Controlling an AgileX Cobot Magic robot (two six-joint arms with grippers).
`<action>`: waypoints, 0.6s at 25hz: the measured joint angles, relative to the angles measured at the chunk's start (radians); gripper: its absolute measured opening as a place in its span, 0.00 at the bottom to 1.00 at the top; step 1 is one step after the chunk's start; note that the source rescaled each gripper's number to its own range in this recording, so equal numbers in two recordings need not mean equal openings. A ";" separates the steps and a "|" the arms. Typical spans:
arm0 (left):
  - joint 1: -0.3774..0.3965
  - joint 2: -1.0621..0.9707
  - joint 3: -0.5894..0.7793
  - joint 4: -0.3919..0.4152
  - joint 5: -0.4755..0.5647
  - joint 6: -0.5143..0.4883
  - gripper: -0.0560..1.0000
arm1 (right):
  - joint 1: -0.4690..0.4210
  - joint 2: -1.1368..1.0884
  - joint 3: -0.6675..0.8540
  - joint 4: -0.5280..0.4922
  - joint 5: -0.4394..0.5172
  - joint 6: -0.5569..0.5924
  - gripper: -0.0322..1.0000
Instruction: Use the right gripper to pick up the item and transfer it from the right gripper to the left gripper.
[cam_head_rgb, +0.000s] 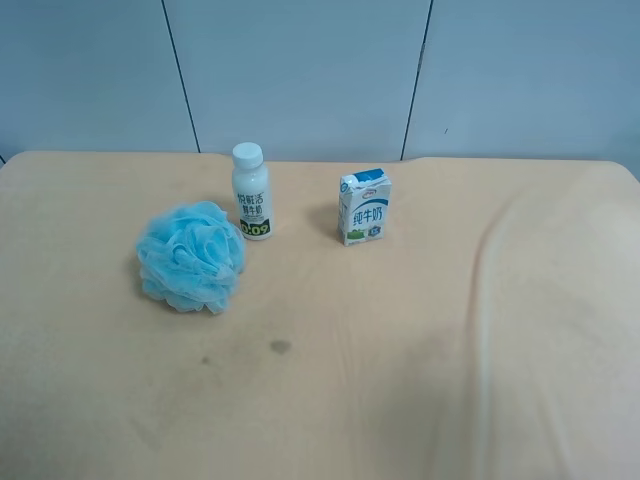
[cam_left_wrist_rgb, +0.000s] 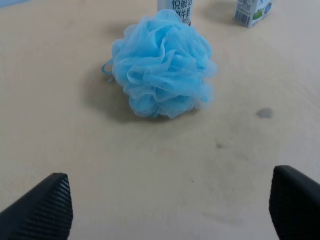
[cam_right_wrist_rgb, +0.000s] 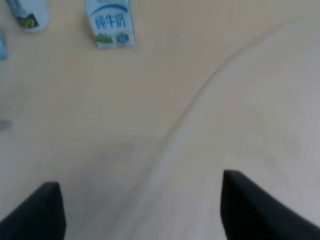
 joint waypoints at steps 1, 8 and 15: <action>0.000 0.000 0.000 0.000 0.000 0.000 0.78 | -0.006 -0.029 0.000 0.000 0.000 0.000 0.69; 0.007 0.000 0.000 -0.001 0.000 0.000 0.78 | -0.101 -0.050 0.000 0.000 0.001 0.000 0.69; 0.217 0.000 0.000 -0.001 0.000 0.000 0.78 | -0.249 -0.050 0.000 0.004 0.001 0.001 0.69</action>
